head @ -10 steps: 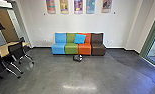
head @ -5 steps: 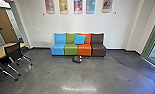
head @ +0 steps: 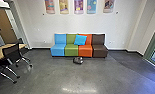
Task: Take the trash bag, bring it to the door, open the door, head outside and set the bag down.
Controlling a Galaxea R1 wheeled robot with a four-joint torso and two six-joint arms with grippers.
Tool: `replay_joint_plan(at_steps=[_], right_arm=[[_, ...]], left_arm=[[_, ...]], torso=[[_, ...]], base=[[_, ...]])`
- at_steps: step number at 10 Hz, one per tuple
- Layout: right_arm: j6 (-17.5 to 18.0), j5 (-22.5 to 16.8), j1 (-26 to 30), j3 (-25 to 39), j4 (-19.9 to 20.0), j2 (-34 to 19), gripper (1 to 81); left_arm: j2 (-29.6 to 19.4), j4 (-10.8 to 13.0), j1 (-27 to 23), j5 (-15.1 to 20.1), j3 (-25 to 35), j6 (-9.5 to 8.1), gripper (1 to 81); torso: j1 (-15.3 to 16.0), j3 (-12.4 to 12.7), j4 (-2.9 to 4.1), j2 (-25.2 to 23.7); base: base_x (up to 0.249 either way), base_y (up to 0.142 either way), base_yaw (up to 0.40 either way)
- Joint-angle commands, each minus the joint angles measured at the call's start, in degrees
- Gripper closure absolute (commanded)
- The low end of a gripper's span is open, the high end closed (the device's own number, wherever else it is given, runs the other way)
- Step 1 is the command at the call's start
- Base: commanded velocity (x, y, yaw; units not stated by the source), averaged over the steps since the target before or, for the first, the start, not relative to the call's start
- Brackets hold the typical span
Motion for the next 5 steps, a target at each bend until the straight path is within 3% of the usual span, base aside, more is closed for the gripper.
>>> replay_joint_plan(at_steps=[1,5], right_arm=[[-0.3,-3.5,2.0,0.6,0.1,-0.4,1.0],[-0.3,-3.6,2.3,0.9,0.0,-0.2,1.0]], left_arm=[[-0.5,0.4,-1.8,2.7,0.4,-0.11,1.0],[-0.7,0.2,-1.8,2.6,0.4,-0.11,1.0]], torso=[[0.0,0.0,0.00,0.0],[0.0,0.0,0.00,0.0]], base=[[0.158,0.077,0.000],[0.158,0.077,0.000]])
